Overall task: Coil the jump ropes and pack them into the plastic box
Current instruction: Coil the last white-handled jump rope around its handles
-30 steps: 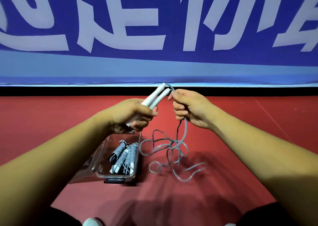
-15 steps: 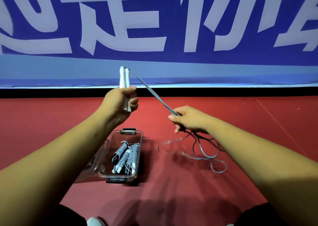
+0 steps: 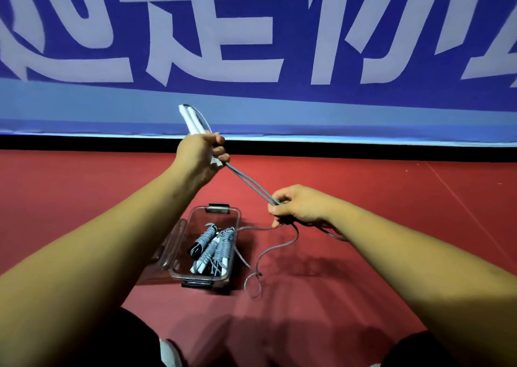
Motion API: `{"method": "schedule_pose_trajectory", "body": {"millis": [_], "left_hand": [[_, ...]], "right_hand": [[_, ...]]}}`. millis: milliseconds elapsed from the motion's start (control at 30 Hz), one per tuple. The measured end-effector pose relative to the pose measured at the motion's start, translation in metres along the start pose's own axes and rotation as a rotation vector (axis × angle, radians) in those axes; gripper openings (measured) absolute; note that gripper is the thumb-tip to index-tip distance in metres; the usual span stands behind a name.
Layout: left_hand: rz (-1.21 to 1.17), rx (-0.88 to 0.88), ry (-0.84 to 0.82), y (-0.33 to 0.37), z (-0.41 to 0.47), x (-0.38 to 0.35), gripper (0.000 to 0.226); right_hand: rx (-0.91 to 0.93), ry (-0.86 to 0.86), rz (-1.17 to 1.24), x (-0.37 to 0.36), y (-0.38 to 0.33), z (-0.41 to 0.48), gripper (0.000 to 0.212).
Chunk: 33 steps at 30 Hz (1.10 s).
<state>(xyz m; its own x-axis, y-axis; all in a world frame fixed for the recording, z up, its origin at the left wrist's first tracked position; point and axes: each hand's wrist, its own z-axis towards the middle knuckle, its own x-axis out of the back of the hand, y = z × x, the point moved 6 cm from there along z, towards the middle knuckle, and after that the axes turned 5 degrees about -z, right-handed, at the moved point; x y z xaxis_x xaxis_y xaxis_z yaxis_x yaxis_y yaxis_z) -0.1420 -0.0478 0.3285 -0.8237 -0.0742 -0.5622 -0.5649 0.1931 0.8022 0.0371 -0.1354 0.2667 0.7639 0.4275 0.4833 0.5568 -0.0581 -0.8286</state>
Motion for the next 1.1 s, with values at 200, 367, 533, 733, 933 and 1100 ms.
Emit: {"method": "schedule_pose_trajectory", "body": {"millis": [200,367,533,733,933,1100], "left_hand": [[0.109,-0.186,0.068,0.035,0.012,0.021,0.031],[0.261,-0.281,0.212,0.069,0.019,0.059,0.033],[0.747,-0.023,0.125,0.03,0.022,0.062,0.026],[1.964,-0.047,-0.129,0.01,0.01,0.037,0.007],[0.98,0.08,-0.33,-0.03,-0.016,0.001,0.009],[1.415,0.05,-0.128,-0.037,-0.002,0.02,0.055]], "right_hand": [[-0.115,-0.024,-0.393,-0.01,0.027,0.001,0.027],[-0.313,-0.013,-0.491,0.007,0.064,-0.01,0.014],[-0.225,0.155,-0.304,0.013,0.043,-0.002,0.028],[-0.117,0.317,-0.239,0.011,-0.008,0.01,0.042],[0.003,0.351,0.083,0.016,-0.021,0.012,0.025],[0.117,0.386,0.203,0.03,-0.031,0.002,0.019]]}}
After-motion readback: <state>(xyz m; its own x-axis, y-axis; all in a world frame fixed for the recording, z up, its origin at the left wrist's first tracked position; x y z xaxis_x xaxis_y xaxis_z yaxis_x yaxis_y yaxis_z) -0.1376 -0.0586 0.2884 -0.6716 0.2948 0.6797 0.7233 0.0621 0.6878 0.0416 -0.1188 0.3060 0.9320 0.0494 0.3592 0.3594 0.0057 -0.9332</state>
